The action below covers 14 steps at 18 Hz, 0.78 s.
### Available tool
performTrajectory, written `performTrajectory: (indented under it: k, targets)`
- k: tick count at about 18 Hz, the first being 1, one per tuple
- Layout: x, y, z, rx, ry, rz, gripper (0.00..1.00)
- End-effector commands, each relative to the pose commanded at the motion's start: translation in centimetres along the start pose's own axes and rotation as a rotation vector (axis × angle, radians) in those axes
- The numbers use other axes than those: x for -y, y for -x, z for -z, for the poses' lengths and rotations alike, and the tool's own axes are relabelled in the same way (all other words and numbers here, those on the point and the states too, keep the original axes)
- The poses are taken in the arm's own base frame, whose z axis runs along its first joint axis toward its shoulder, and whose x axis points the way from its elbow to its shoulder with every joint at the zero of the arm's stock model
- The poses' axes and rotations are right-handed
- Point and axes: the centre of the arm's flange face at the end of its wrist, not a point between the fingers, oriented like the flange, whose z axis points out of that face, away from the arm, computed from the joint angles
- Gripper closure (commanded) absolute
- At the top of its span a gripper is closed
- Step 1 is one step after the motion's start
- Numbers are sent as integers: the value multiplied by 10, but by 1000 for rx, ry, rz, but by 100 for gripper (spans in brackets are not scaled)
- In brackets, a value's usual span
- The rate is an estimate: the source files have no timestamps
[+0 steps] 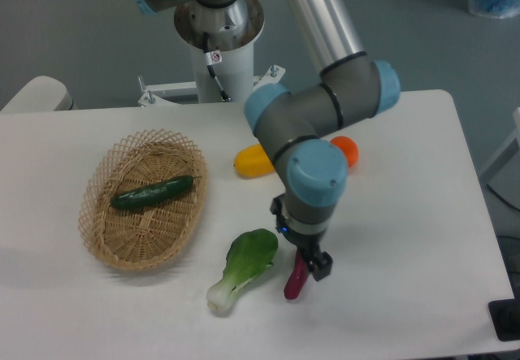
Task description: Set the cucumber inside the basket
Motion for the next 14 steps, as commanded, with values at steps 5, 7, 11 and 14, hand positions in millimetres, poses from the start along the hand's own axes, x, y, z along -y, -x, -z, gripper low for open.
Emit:
performTrajectory:
  k: [5,7,11,14]
  targets:
    - [-34,4,-5,-11,1,-63,0]
    - [-64,5,-4,-14,0,-21,0]
    - [-71,2,-10,-24,4,8,0]
    - [-71,-2,-14,-32,0,12,0]
